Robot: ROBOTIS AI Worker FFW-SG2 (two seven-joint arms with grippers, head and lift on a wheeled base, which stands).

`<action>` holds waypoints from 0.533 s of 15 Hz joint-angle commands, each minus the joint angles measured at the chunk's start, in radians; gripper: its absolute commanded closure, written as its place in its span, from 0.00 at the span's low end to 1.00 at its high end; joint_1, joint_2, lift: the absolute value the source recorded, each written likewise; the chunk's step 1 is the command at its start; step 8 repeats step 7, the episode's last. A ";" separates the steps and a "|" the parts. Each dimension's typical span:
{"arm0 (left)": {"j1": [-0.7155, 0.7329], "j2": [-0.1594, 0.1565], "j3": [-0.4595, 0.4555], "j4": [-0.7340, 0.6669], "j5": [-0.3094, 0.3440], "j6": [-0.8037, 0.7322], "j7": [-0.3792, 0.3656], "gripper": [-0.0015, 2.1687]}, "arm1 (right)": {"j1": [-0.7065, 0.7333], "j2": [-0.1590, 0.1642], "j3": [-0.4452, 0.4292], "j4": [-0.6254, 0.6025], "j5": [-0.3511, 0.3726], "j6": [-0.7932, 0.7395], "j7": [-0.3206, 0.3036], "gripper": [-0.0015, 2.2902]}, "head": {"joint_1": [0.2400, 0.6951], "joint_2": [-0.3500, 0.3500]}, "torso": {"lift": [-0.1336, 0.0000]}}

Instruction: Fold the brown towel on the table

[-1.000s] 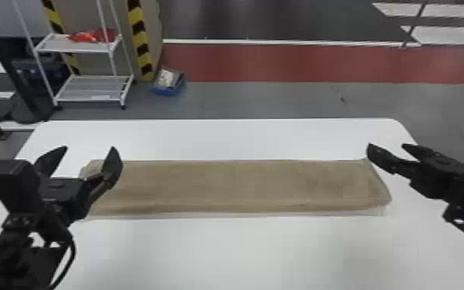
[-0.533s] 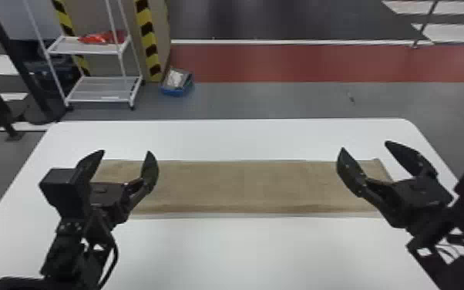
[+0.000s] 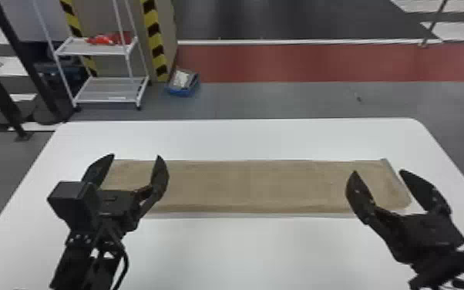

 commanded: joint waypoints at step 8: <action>0.010 0.004 -0.023 0.004 -0.020 -0.041 0.001 0.03 | 0.013 0.001 -0.010 -0.037 0.031 0.089 -0.002 0.03 | 1.00 0.48 | 0.18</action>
